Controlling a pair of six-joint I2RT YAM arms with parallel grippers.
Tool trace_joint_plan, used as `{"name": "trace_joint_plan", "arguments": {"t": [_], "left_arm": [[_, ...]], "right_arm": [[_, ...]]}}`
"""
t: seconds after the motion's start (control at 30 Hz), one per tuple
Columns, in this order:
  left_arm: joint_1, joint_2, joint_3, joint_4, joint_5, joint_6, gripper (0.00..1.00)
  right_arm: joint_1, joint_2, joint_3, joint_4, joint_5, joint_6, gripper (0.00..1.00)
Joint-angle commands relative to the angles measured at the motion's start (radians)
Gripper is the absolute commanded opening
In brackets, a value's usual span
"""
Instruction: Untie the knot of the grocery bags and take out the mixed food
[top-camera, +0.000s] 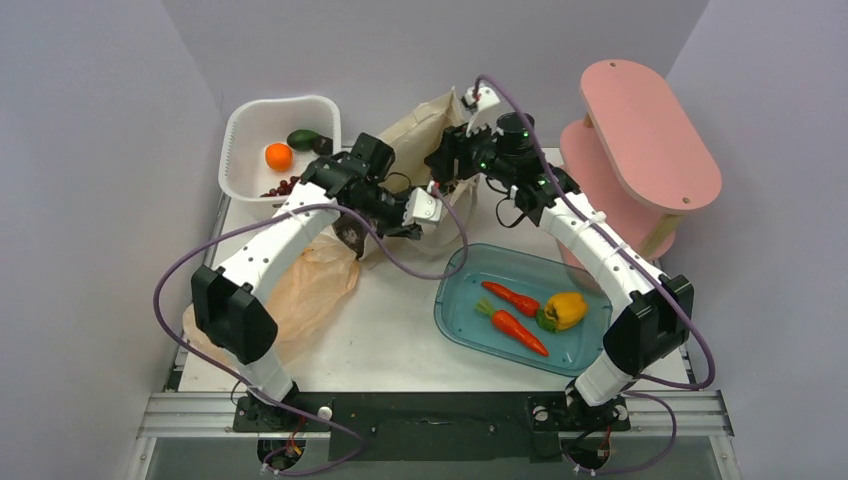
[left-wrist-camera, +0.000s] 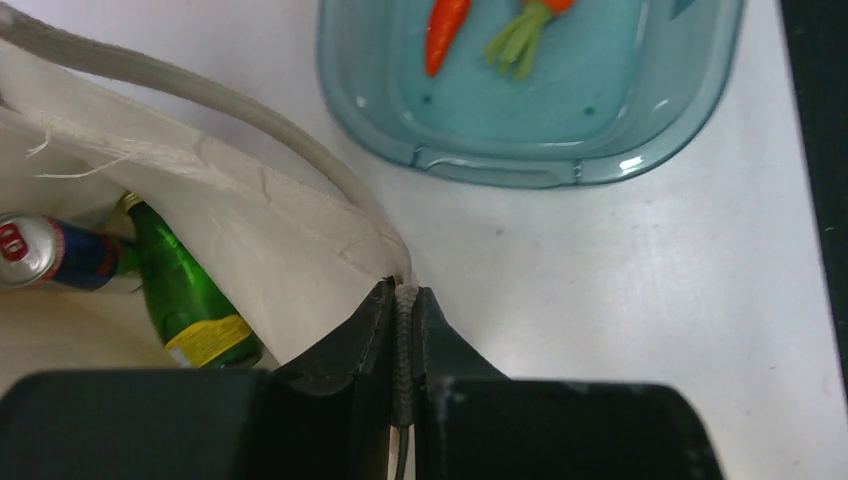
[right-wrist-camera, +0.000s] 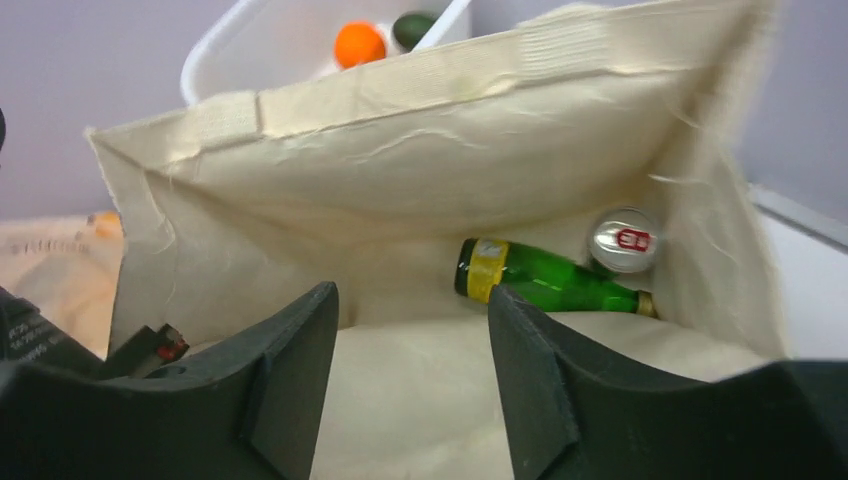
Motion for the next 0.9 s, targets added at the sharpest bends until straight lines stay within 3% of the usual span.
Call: {"name": "trace_joint_plan", "arguments": {"t": [0.0,0.17,0.2,0.33,0.5,0.6,0.87], "left_arm": [[-0.076,-0.142,-0.159,0.023,0.110,-0.051,0.00],[-0.092,-0.279,-0.331,0.246,0.109,-0.188,0.00],[-0.092,-0.311,-0.343,0.306,0.107,-0.211,0.04],[-0.091,-0.378,-0.347,0.409,0.092,-0.352,0.39],[-0.076,-0.465,-0.278,0.556,0.036,-0.594,0.45],[-0.061,-0.498,-0.294,0.709,-0.185,-0.776,0.47],[-0.057,-0.420,-0.351,0.690,-0.592,-0.755,0.50]], "right_arm": [[0.050,-0.041,-0.032,-0.108,-0.027,-0.140,0.47],[0.014,-0.059,-0.185,-0.120,-0.006,-0.158,0.36],[0.007,-0.061,-0.218,-0.121,-0.002,-0.181,0.35],[0.007,-0.063,-0.263,-0.144,0.017,-0.257,0.39],[0.017,-0.068,-0.265,-0.147,0.024,-0.280,0.48],[0.021,-0.069,-0.268,-0.131,0.019,-0.272,0.56],[0.024,-0.044,-0.221,-0.103,0.026,-0.251,0.61]]}}
